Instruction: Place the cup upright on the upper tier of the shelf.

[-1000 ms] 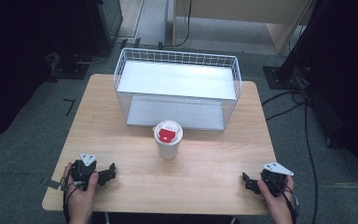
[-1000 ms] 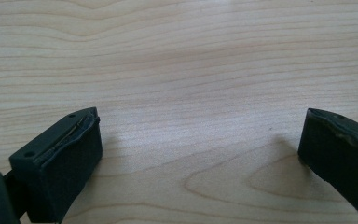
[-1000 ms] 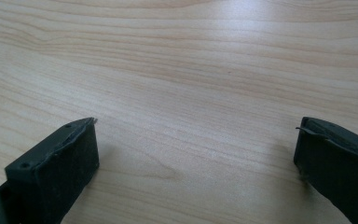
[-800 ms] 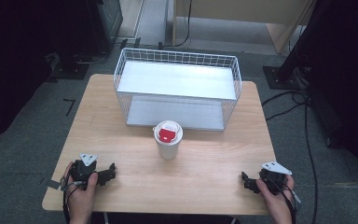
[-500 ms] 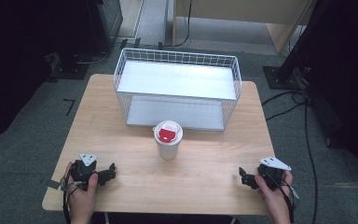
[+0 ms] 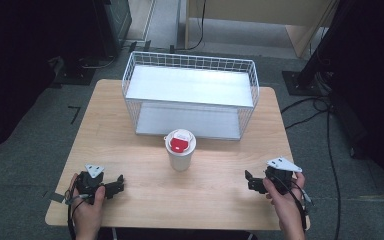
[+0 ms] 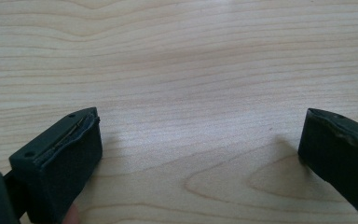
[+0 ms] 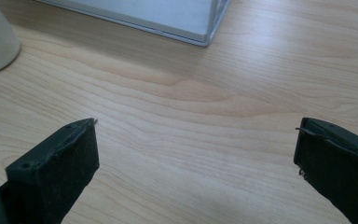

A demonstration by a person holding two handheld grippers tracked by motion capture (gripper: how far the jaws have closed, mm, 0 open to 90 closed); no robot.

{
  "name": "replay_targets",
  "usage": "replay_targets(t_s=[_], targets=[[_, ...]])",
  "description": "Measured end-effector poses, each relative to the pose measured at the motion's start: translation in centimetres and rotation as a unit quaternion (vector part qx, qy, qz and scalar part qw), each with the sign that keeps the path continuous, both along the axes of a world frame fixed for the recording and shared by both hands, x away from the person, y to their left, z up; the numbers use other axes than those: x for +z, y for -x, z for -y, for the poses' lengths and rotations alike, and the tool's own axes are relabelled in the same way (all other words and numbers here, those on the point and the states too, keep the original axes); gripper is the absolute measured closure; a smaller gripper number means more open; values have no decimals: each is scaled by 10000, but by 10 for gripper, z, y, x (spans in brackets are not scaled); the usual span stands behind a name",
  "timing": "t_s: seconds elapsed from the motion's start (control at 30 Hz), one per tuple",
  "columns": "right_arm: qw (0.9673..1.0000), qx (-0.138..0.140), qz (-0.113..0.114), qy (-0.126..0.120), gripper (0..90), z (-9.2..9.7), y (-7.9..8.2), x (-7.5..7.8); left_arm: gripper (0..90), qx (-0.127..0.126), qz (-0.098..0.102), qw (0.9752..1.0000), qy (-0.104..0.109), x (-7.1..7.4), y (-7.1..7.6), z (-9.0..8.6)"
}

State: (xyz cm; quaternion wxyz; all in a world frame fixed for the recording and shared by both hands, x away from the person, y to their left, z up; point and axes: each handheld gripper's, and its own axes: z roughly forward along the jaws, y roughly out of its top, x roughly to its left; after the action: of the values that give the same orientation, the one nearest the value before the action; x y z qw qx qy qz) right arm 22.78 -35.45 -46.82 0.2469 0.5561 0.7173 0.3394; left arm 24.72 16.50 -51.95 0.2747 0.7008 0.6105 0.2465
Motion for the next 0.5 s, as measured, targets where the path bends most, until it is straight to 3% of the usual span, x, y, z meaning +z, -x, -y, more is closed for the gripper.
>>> replay_targets(t_s=[0.5], targets=[[9989,469,10,-6,0,-38,-13,5,0,-2,-1,10000,-4,0,0,0]])
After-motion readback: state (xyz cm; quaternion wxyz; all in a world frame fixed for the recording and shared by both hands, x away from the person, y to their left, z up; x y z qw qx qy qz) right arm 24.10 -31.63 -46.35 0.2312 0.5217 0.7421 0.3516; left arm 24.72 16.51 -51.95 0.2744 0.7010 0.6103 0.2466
